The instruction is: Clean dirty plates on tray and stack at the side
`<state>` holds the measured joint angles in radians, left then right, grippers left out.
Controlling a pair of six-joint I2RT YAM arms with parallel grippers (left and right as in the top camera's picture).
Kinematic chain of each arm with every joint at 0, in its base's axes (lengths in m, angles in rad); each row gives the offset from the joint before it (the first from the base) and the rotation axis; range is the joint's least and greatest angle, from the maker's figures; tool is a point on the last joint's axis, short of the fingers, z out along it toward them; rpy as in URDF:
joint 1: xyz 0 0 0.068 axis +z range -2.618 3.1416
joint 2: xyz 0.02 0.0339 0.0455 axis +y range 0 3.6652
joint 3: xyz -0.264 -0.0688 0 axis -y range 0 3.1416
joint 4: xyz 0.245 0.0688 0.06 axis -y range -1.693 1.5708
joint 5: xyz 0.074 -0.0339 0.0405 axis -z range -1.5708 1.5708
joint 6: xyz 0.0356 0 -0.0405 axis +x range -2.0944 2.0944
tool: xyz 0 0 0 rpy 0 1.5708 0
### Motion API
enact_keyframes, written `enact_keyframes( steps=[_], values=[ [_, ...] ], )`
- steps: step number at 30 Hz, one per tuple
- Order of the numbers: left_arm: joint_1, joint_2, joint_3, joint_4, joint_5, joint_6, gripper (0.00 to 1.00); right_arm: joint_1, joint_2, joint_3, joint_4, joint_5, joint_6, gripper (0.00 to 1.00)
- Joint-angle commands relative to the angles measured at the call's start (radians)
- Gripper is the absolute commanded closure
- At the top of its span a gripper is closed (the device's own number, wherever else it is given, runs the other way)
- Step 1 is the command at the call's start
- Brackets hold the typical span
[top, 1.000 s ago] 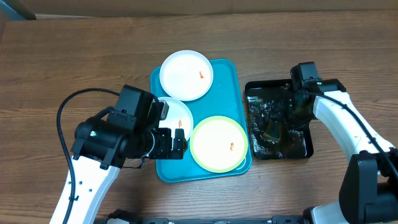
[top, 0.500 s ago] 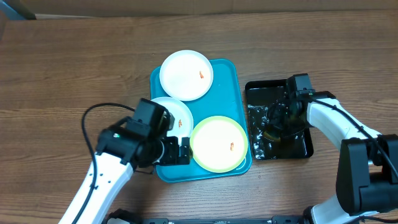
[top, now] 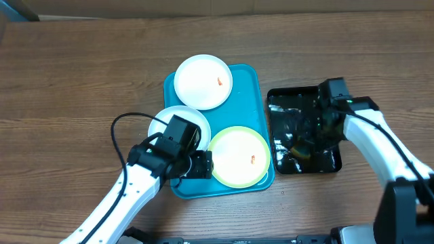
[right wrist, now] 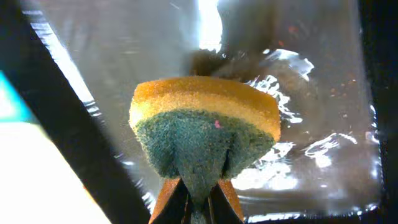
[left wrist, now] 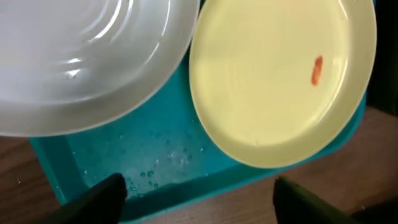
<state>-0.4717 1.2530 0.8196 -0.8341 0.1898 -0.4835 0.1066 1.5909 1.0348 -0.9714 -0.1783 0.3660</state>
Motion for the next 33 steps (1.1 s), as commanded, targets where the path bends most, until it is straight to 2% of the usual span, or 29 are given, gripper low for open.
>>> enact_keyframes(
  steps=[1,11,13,15,18,26,33],
  values=[
    [-0.007,0.066,-0.015,0.057,-0.036,-0.003,0.33,0.006,-0.063,0.030,-0.016,-0.066,-0.047,0.96],
    [-0.007,0.304,-0.015,0.180,0.033,-0.004,0.46,0.006,-0.080,0.030,-0.075,-0.093,-0.114,0.96],
    [-0.007,0.338,-0.015,0.195,0.043,-0.004,0.52,0.011,-0.080,0.030,-0.083,-0.097,-0.140,0.96],
    [-0.005,0.362,-0.014,0.208,0.047,-0.004,0.62,0.026,-0.082,0.030,-0.098,-0.120,-0.186,0.96],
    [-0.004,0.365,-0.014,0.216,0.047,-0.003,0.66,0.068,-0.083,0.030,-0.121,-0.163,-0.219,0.96],
    [-0.004,0.365,-0.013,0.222,0.048,-0.004,0.96,0.319,-0.083,0.030,-0.065,-0.164,-0.213,0.96],
    [-0.004,0.365,-0.013,0.241,0.066,-0.006,0.96,0.458,-0.077,0.019,0.095,-0.160,-0.065,0.96]
  ],
)
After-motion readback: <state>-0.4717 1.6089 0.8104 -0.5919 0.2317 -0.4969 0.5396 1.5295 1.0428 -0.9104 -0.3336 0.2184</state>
